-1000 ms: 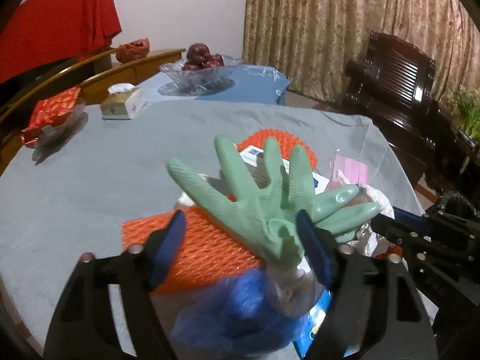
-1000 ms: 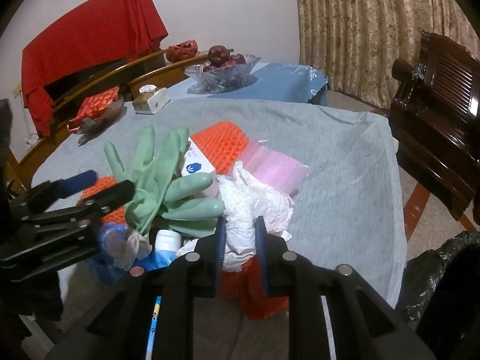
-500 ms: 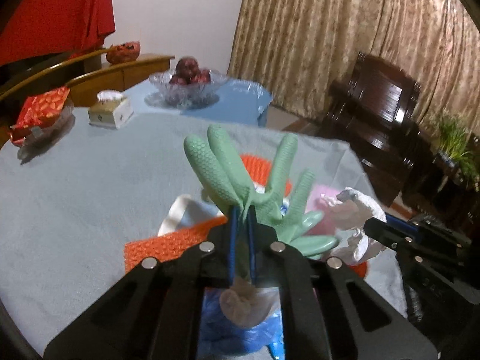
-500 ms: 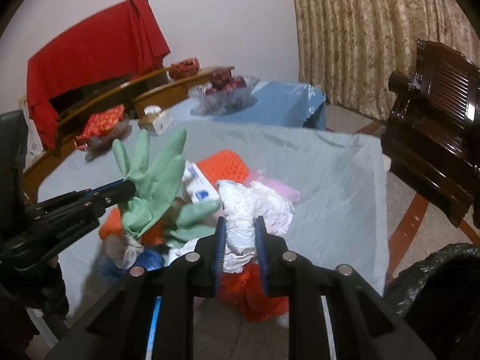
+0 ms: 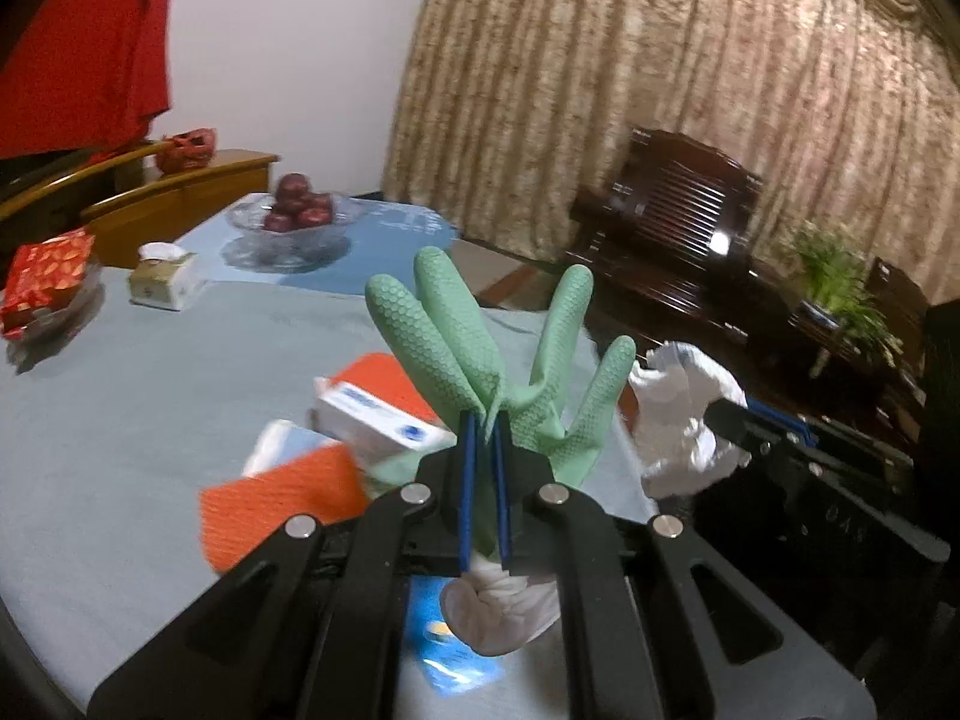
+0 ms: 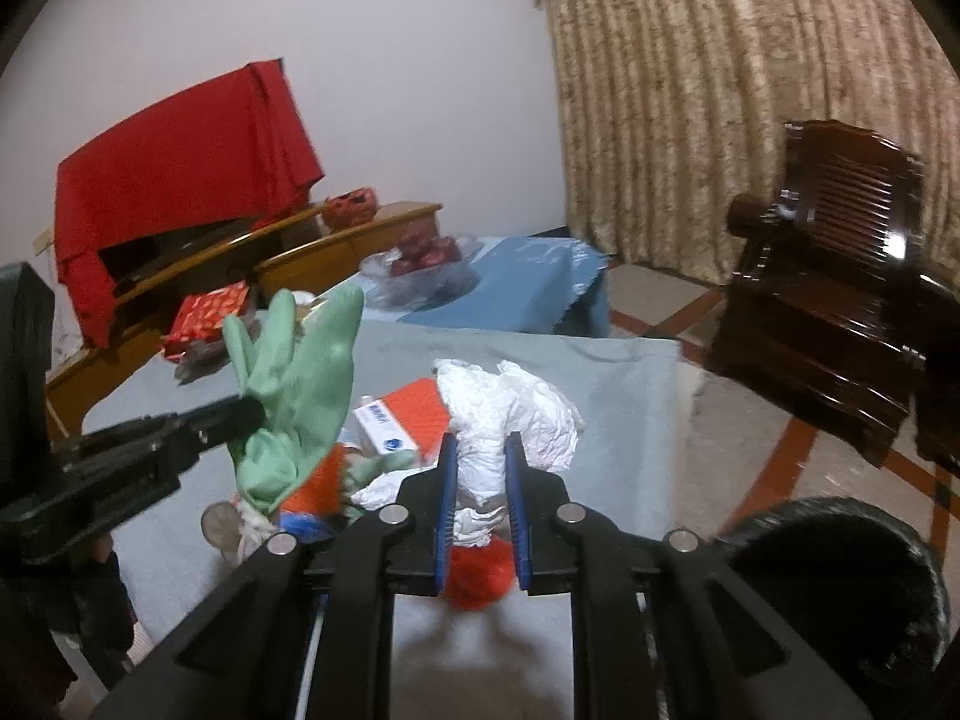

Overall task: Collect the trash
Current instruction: 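Carry glove and tissue over the bin and open both tools to drop them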

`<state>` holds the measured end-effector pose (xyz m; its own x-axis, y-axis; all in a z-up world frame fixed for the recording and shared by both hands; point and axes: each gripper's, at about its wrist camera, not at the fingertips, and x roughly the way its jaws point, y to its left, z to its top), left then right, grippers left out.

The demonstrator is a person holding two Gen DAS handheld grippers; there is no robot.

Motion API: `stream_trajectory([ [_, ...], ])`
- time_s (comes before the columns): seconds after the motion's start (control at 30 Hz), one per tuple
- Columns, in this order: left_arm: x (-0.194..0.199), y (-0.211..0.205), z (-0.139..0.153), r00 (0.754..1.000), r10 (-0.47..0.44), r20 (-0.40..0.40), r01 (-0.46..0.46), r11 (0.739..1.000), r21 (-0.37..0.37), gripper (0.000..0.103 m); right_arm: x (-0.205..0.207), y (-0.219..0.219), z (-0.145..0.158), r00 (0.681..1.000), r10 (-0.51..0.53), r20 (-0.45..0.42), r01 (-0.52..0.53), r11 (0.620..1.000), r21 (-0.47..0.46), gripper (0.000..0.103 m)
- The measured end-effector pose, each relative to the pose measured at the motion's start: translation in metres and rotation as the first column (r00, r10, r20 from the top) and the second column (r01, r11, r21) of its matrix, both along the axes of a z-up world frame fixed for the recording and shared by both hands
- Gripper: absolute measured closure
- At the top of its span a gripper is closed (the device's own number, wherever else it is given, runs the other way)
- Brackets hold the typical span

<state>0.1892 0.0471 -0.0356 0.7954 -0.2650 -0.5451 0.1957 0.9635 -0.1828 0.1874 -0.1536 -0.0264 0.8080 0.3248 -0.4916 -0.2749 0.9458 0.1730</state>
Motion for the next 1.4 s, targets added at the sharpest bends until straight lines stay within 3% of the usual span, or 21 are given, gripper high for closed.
stream_trajectory([
  [0.37,0.001,-0.105,-0.022,0.976,-0.213,-0.052,0.211,0.977,-0.043,0.098,-0.048,-0.107,-0.014,0.973,-0.225,-0.05,0.223,0.974,-0.049,0.087],
  [0.7,0.008,-0.215,-0.066,0.909,-0.4,-0.12,0.391,0.916,-0.093,0.098,-0.071,-0.178,-0.051,0.914,-0.382,-0.137,0.372,0.924,-0.094,0.087],
  [0.9,0.015,-0.251,-0.101,0.869,-0.455,-0.194,0.45,0.89,-0.071,0.097,-0.081,-0.196,-0.079,0.884,-0.421,-0.204,0.408,0.907,-0.107,0.087],
  [1.03,0.014,-0.244,-0.114,0.859,-0.46,-0.227,0.459,0.886,-0.057,0.092,-0.087,-0.198,-0.095,0.872,-0.424,-0.244,0.407,0.906,-0.117,0.08],
  [1.17,0.015,-0.228,-0.11,0.87,-0.443,-0.219,0.442,0.895,-0.056,0.07,-0.09,-0.198,-0.101,0.865,-0.429,-0.258,0.413,0.903,-0.118,0.068],
  [1.23,0.015,-0.218,-0.106,0.878,-0.434,-0.203,0.433,0.9,-0.054,0.065,-0.092,-0.195,-0.098,0.865,-0.433,-0.254,0.417,0.901,-0.117,0.062],
  [1.33,0.011,-0.207,-0.093,0.895,-0.413,-0.168,0.412,0.91,-0.037,0.054,-0.091,-0.192,-0.09,0.869,-0.437,-0.231,0.421,0.899,-0.117,0.048],
  [1.4,0.008,-0.195,-0.085,0.912,-0.387,-0.139,0.387,0.922,-0.023,0.041,-0.091,-0.188,-0.083,0.872,-0.444,-0.205,0.43,0.896,-0.112,0.025],
])
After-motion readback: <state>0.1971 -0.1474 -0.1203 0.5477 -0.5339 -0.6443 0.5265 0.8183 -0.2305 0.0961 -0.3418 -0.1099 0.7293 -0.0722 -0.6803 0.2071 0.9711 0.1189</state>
